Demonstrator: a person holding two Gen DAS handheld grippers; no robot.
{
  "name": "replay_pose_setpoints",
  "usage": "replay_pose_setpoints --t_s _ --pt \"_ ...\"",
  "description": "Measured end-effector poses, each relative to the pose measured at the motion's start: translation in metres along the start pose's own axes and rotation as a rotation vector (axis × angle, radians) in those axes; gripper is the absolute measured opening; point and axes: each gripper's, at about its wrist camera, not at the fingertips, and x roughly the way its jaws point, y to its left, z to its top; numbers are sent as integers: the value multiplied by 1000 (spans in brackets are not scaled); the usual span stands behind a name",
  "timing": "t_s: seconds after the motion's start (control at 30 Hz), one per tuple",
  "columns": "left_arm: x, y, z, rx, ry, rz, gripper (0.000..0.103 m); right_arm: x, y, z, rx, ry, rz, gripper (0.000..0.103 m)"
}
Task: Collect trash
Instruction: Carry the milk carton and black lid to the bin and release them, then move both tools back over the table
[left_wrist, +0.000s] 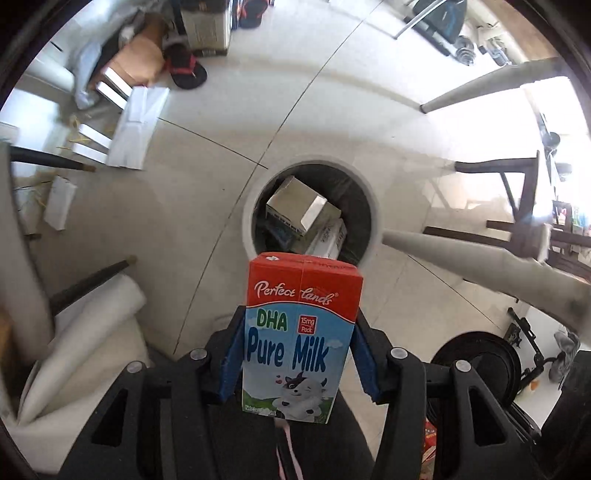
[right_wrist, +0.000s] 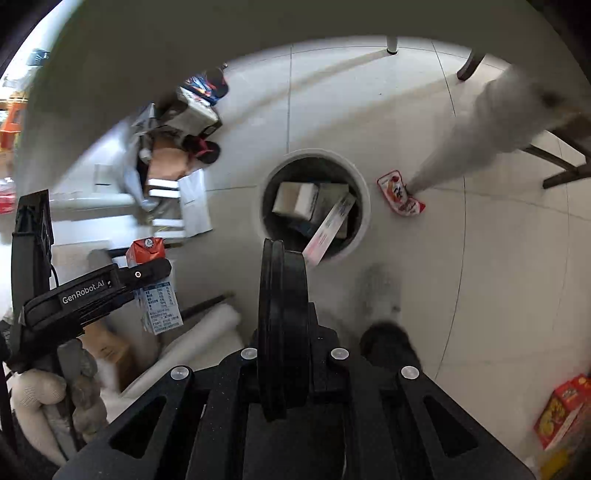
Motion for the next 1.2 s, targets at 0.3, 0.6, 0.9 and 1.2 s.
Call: replay_pose_setpoints --t_s 0.3,0.6,0.9,1.2 --pt "107 18 39 -21 52 -36 51 137 -45 77 60 -32 -25 8" --pt "126 24 52 -8 34 10 94 208 -60 125 117 -14 35 9" --pt "112 23 38 53 -58 152 94 213 -52 136 106 13 -16 52" --pt "100 25 17 52 -47 199 94 198 -48 111 36 31 -86 98"
